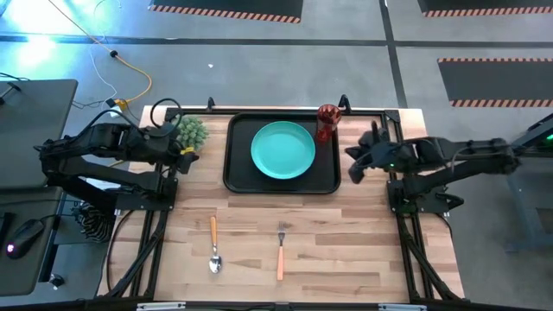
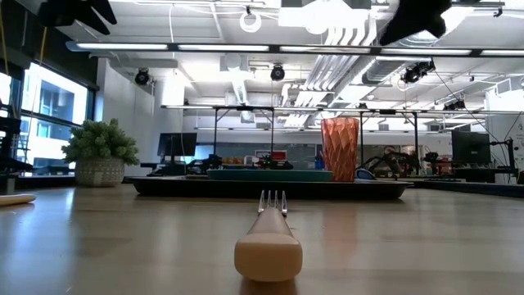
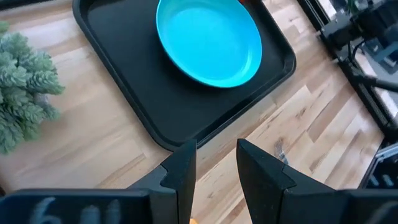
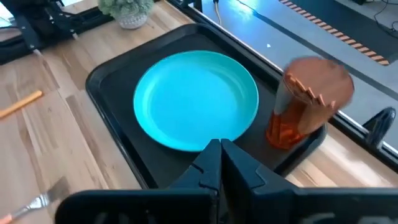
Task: Pick and place plate/cup/fork/spoon on tray
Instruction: Put the yellow spoon on the black tray to the left of the blue plate
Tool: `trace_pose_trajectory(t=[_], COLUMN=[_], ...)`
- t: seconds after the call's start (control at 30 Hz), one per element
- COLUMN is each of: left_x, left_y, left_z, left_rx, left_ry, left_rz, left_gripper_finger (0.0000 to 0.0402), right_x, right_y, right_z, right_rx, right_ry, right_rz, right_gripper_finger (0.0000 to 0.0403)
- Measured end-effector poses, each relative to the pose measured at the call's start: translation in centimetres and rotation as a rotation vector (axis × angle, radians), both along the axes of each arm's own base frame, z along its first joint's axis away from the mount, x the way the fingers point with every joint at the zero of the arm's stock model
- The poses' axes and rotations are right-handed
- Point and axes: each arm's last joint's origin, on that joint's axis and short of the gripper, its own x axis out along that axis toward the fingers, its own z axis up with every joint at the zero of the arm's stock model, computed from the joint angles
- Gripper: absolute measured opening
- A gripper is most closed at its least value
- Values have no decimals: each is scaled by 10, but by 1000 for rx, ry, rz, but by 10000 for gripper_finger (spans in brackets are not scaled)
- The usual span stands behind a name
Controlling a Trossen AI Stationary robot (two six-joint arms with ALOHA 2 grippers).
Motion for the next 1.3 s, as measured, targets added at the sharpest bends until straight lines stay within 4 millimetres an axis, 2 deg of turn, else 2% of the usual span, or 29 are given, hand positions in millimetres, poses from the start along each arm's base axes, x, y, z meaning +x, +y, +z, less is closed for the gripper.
trace_pose_trajectory(t=[0.27, 0.57, 0.8, 1.1, 1.3], left_x=[0, 0, 0, 2, 10], left_y=[0, 0, 0, 0, 0], left_z=[0, 0, 0, -1, -3], left_rx=[-72, -107, -107, -123, -121], left_ry=[-31, -46, -46, -43, -13], left_rz=[81, 120, 121, 140, 141], left_gripper_finger=[106, 106, 106, 106, 106], right_x=[-32, -52, -63, -73, -75], right_y=[-3, -5, -6, -6, -5], right_z=[-47, -93, -112, -121, -144], right_rx=[3, -2, -24, -47, -14], right_ry=[-49, -152, -217, -286, -368], right_rz=[5, 19, 38, 95, 110], right_gripper_finger=[0, 0, 0, 0, 0])
